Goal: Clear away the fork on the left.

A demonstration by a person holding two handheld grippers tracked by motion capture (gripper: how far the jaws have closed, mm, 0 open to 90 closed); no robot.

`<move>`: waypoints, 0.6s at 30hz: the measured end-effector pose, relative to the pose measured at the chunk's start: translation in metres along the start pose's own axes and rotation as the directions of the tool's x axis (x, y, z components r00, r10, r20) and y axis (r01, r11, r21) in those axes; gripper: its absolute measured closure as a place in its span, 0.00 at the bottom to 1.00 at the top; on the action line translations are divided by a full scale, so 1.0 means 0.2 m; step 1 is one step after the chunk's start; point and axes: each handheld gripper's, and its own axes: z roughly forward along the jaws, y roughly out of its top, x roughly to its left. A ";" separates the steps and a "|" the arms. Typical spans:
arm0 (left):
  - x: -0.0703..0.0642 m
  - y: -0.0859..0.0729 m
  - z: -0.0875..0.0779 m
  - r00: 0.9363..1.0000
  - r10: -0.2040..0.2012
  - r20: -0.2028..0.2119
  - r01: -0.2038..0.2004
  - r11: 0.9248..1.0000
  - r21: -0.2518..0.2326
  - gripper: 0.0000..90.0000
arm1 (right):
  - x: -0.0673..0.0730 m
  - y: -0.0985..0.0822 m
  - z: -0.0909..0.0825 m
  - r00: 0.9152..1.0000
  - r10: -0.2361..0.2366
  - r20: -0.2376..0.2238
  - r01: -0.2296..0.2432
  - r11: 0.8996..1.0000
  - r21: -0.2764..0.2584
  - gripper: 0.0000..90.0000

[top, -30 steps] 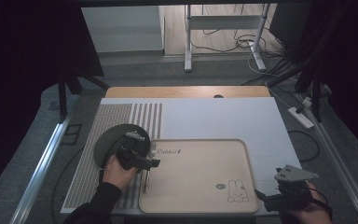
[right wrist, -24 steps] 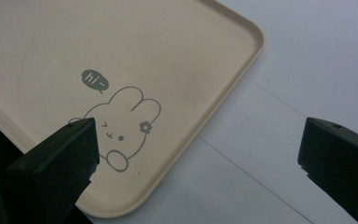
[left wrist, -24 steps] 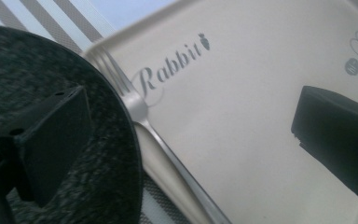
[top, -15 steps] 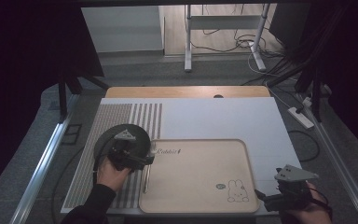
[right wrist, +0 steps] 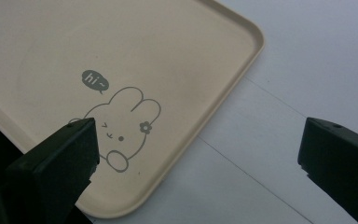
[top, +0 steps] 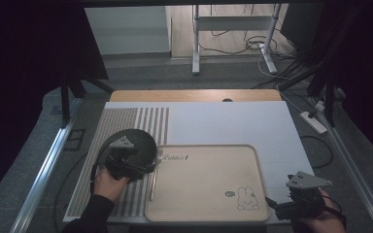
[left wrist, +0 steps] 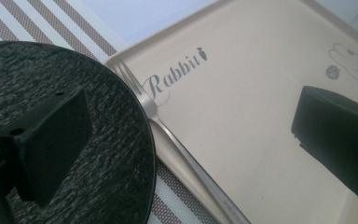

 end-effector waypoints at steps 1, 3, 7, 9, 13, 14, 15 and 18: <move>0.00 0.00 -0.01 1.000 0.002 0.002 -0.002 1.000 -0.003 0.00 | 0.00 0.00 0.00 1.000 0.000 0.000 0.000 1.000 0.000 0.00; 0.00 -0.01 -0.02 1.000 -0.002 0.004 0.002 1.000 -0.009 0.00 | 0.00 0.00 0.00 1.000 0.000 0.000 0.000 1.000 0.000 0.00; -0.01 -0.03 -0.05 1.000 -0.013 -0.003 0.013 1.000 -0.014 0.00 | 0.00 0.00 0.00 1.000 0.000 0.000 0.000 1.000 0.000 0.00; -0.01 -0.04 -0.06 1.000 -0.020 -0.006 0.020 1.000 -0.019 0.00 | 0.00 0.00 0.00 1.000 0.001 0.000 -0.001 1.000 0.000 0.00; -0.01 -0.07 -0.09 0.999 -0.041 -0.003 0.041 0.999 -0.025 0.00 | 0.00 0.00 0.00 1.000 0.001 0.000 -0.001 1.000 0.000 0.00; -0.01 -0.07 -0.10 0.999 -0.045 -0.004 0.045 0.999 -0.028 0.00 | 0.00 0.00 0.00 1.000 0.002 0.000 -0.002 1.000 0.000 0.00; -0.01 -0.09 -0.11 0.998 -0.055 -0.003 0.055 0.998 -0.036 0.00 | 0.00 0.00 0.00 1.000 0.002 0.000 -0.002 1.000 0.001 0.00; -0.01 -0.10 -0.12 0.998 -0.060 -0.007 0.059 0.997 -0.040 0.00 | 0.00 0.00 0.00 1.000 0.001 0.000 -0.001 1.000 0.000 0.00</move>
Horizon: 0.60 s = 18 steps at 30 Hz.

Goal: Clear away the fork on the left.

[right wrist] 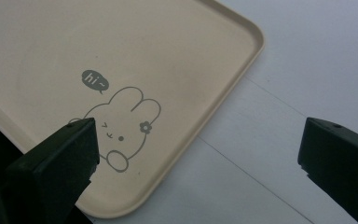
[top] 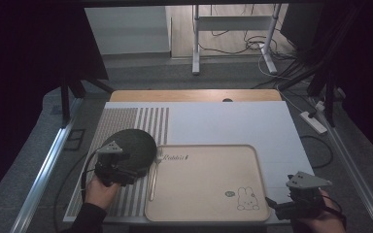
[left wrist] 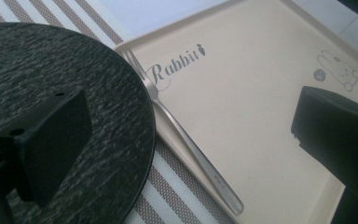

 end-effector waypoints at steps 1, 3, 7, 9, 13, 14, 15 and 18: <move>0.00 -0.01 -0.01 1.000 -0.002 -0.004 0.002 1.000 -0.002 0.00 | 0.00 0.00 0.00 1.000 0.001 0.000 -0.001 1.000 0.000 0.00; 0.00 -0.02 -0.02 1.000 -0.007 -0.010 0.007 1.000 -0.007 0.00 | 0.00 0.00 0.00 1.000 0.002 0.000 -0.002 1.000 0.000 0.00; -0.01 -0.05 -0.05 1.000 -0.016 -0.023 0.015 1.000 -0.017 0.00 | 0.00 0.00 0.00 1.000 0.003 0.000 -0.003 1.000 0.001 0.00; -0.01 -0.06 -0.07 0.999 -0.021 -0.028 0.021 0.999 -0.024 0.00 | 0.00 0.00 0.00 1.000 0.003 -0.001 -0.003 1.000 0.001 0.00; -0.02 -0.09 -0.10 0.999 -0.032 -0.038 0.031 0.999 -0.036 0.00 | 0.00 0.00 0.00 1.000 0.002 -0.001 -0.002 1.000 0.004 0.00; -0.02 -0.10 -0.11 0.999 -0.032 -0.042 0.031 0.999 -0.037 0.00 | 0.00 0.00 0.00 1.000 0.002 -0.001 -0.002 1.000 0.005 0.00; -0.02 -0.10 -0.11 0.998 -0.036 -0.044 0.034 0.999 -0.040 0.00 | 0.00 0.00 0.00 1.000 0.003 0.000 -0.003 1.000 0.005 0.00; -0.02 -0.13 -0.14 0.998 -0.045 -0.050 0.043 0.998 -0.045 0.00 | 0.00 0.00 0.00 1.000 0.004 0.000 -0.004 1.000 0.005 0.00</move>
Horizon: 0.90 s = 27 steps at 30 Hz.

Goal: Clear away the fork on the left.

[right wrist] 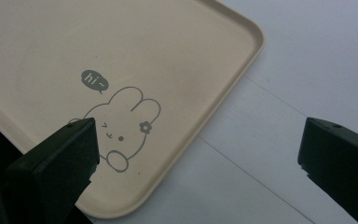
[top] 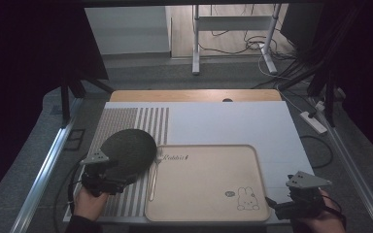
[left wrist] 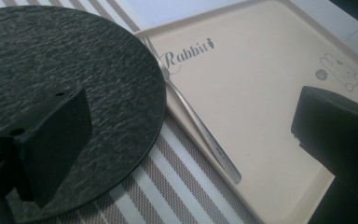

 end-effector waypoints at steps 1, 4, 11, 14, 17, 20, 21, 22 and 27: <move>0.00 -0.01 -0.01 1.000 -0.001 -0.006 0.001 1.000 -0.003 0.00 | 0.00 0.00 0.00 1.000 0.000 0.000 0.000 1.000 0.000 0.00; 0.00 -0.03 -0.03 1.000 -0.010 -0.017 0.010 1.000 -0.004 0.00 | 0.00 0.00 0.00 1.000 -0.001 0.001 0.001 1.000 -0.001 0.00; 0.00 -0.07 -0.07 0.999 -0.026 -0.037 0.025 1.000 -0.006 0.00 | 0.00 0.00 0.00 1.000 0.002 0.001 -0.002 1.000 0.002 0.00; 0.00 -0.09 -0.09 0.999 -0.033 -0.032 0.033 0.999 0.003 0.00 | 0.00 0.00 0.00 1.000 0.005 0.002 -0.005 1.000 0.003 0.00; 0.00 -0.11 -0.10 0.999 -0.037 -0.033 0.038 0.999 0.017 0.00 | 0.00 0.00 0.00 1.000 0.006 0.003 -0.006 1.000 0.003 0.00; -0.01 -0.13 -0.12 0.998 -0.040 -0.055 0.041 0.999 0.016 0.00 | 0.00 0.00 0.00 1.000 0.007 0.003 -0.007 1.000 0.002 0.00; -0.01 -0.13 -0.13 0.997 -0.039 -0.062 0.040 0.999 0.014 0.00 | 0.00 0.00 0.00 1.000 0.007 0.004 -0.007 1.000 0.002 0.00; -0.01 -0.14 -0.14 0.997 -0.040 -0.068 0.041 0.999 0.011 0.00 | 0.00 0.00 0.00 1.000 0.008 0.007 -0.009 1.000 0.004 0.00; -0.02 -0.17 -0.18 0.995 -0.044 -0.095 0.043 0.999 -0.006 0.00 | 0.00 0.00 0.00 1.000 0.012 0.007 -0.012 1.000 0.001 0.00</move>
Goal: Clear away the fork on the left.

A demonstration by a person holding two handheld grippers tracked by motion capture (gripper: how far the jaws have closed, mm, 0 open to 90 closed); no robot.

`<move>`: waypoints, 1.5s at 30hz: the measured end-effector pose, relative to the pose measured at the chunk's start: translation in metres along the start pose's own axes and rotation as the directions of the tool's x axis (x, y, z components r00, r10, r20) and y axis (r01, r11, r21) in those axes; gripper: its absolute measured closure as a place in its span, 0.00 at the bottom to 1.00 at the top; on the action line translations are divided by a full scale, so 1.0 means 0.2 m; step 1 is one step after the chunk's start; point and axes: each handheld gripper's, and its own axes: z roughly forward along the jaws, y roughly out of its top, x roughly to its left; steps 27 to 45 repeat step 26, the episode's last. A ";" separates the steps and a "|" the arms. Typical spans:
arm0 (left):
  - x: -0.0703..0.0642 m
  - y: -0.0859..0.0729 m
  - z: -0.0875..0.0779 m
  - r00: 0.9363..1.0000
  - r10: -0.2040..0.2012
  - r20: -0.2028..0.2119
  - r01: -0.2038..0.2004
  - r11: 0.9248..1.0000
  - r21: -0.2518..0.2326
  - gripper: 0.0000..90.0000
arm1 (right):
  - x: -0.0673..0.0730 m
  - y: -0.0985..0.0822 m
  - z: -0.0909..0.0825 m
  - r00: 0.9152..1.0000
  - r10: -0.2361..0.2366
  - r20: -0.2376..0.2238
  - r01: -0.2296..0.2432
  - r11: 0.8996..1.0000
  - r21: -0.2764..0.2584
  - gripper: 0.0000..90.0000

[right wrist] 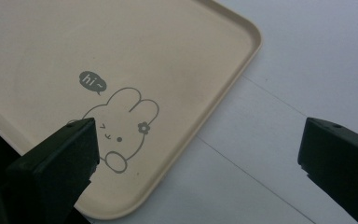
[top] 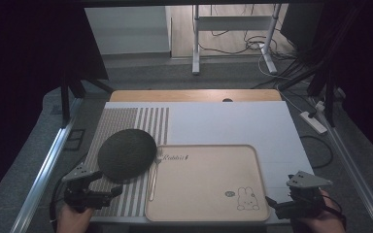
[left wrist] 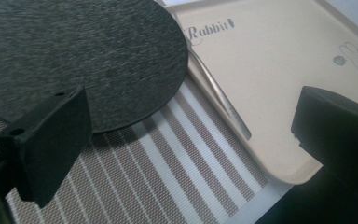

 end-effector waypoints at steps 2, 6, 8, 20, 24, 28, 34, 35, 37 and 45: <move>0.00 -0.01 -0.01 1.000 -0.003 -0.010 0.003 1.000 -0.002 0.00 | 0.00 0.00 0.00 1.000 0.004 -0.001 -0.004 1.000 -0.003 0.00; 0.00 -0.04 -0.03 1.000 -0.013 -0.022 0.013 1.000 -0.005 0.00 | 0.00 0.00 0.00 1.000 0.008 -0.001 -0.008 1.000 -0.004 0.00; 0.00 -0.05 -0.04 1.000 -0.016 -0.026 0.016 1.000 -0.001 0.00 | 0.00 0.00 0.00 1.000 0.014 0.001 -0.014 1.000 -0.004 0.00; -0.06 -0.08 -0.07 0.993 0.027 -0.111 -0.022 0.999 0.045 0.00 | -0.02 0.00 -0.01 0.999 0.047 0.014 -0.046 0.999 -0.016 0.00; -0.07 -0.08 -0.06 0.992 0.040 -0.118 -0.034 0.998 0.059 0.00 | -0.02 0.00 -0.01 0.998 0.054 0.016 -0.053 0.998 -0.016 0.00; -0.06 -0.08 -0.06 0.993 0.032 -0.113 -0.025 0.998 0.060 0.00 | -0.02 0.00 0.00 0.999 0.049 0.015 -0.049 0.999 -0.010 0.00; -0.06 -0.08 -0.06 0.993 0.032 -0.113 -0.025 0.998 0.060 0.00 | -0.02 0.00 0.00 0.999 0.049 0.015 -0.049 0.999 -0.010 0.00; -0.06 -0.08 -0.06 0.993 0.032 -0.113 -0.025 0.998 0.060 0.00 | -0.02 0.00 0.00 0.999 0.049 0.015 -0.049 0.999 -0.010 0.00; -0.06 -0.08 -0.06 0.993 0.032 -0.113 -0.025 0.998 0.060 0.00 | -0.02 0.00 0.00 0.999 0.049 0.015 -0.049 0.999 -0.010 0.00; -0.06 -0.08 -0.06 0.993 0.032 -0.113 -0.025 0.998 0.060 0.00 | -0.02 0.00 0.00 0.999 0.049 0.015 -0.049 0.999 -0.010 0.00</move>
